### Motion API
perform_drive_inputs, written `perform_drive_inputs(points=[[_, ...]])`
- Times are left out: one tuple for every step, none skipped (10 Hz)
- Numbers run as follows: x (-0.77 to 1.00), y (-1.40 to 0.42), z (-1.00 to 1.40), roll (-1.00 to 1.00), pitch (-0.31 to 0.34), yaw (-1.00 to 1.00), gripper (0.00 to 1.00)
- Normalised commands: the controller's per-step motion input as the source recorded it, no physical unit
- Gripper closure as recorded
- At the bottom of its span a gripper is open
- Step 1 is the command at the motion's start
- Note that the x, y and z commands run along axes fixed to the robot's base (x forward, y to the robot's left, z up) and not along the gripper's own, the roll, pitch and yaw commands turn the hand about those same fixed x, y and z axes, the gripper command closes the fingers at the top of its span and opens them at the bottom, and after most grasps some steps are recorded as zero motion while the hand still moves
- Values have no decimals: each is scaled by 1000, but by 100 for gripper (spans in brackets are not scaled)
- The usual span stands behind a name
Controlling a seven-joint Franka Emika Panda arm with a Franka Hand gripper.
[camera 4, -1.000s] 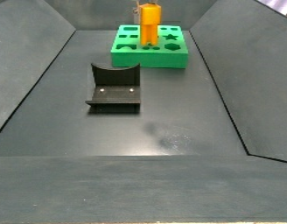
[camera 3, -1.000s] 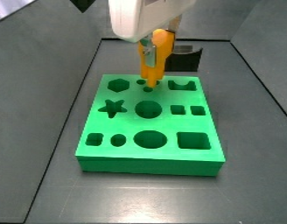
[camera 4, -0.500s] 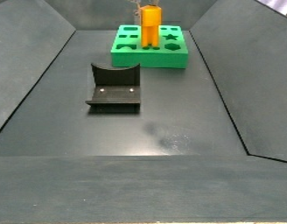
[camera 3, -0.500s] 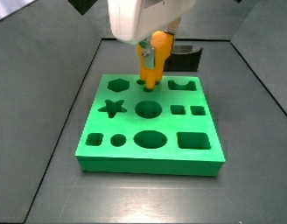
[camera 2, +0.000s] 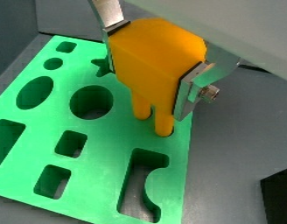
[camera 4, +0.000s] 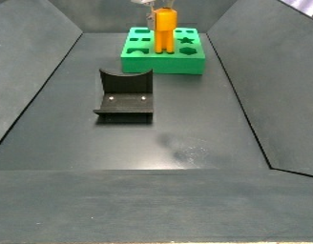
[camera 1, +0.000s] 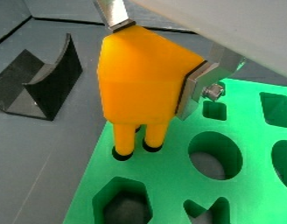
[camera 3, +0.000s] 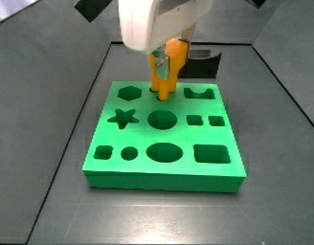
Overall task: Pick up the 3 prong object. Move up. Move to above the board. Insert the 3 prong object.
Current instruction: Insert the 3 prong object.
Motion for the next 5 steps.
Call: perform_drive_inputs(points=[[-29,0,-197,3,-27,131,100],[-57,0,-183,0,-59,97,100],[-17,0,-166,0,-80,63,100],[0,0,-174,0,-100,0,100],[0,0,-169,0,-87,0,100]])
